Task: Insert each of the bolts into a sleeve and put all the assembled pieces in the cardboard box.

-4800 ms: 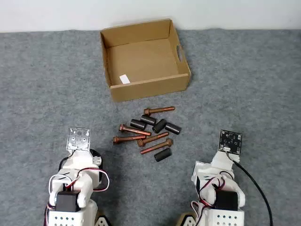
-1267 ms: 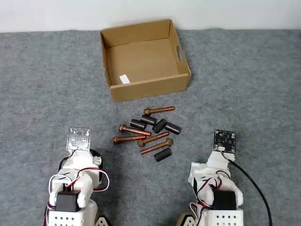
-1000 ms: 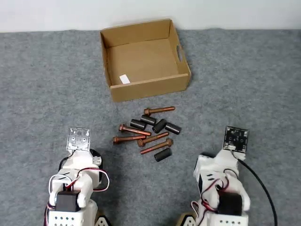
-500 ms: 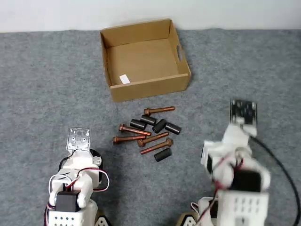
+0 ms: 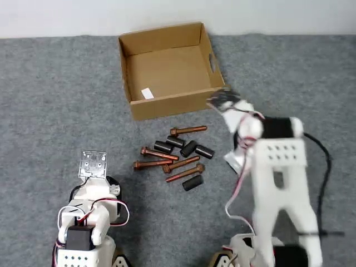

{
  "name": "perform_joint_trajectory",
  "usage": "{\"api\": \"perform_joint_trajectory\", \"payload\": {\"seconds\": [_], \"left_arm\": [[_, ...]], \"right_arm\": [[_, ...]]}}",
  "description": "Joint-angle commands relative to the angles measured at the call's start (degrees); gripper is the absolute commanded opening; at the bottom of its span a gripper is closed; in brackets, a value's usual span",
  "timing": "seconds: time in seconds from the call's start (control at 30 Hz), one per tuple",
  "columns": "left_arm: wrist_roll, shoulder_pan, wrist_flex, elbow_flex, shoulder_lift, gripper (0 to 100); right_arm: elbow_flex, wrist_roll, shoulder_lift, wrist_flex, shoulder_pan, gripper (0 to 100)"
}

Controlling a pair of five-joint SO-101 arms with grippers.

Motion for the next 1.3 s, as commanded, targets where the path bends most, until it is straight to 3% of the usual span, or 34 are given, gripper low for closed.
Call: {"api": "perform_joint_trajectory", "payload": {"seconds": [0.0,0.2,0.37,0.7,1.27], "left_arm": [[0.2,-0.3,-1.4,-0.4,-0.3,1],[0.2,-0.3,-1.4,-0.4,-0.3,1],[0.2,-0.3,-1.4,-0.4,-0.3,1],[0.2,-0.3,-1.4,-0.4,-0.3,1],[0.2,-0.3,-1.4,-0.4,-0.3,1]], "right_arm": [[-8.3,1.5,8.0,1.0,-3.4,3.5],[-19.1,3.5,22.5,1.2,-5.7,26.6],[-27.8,6.9,33.3,1.1,-7.7,22.3],[-43.6,6.7,52.4,1.1,-11.3,21.0],[-45.5,6.7,65.3,1.1,-10.8,18.4]]}}
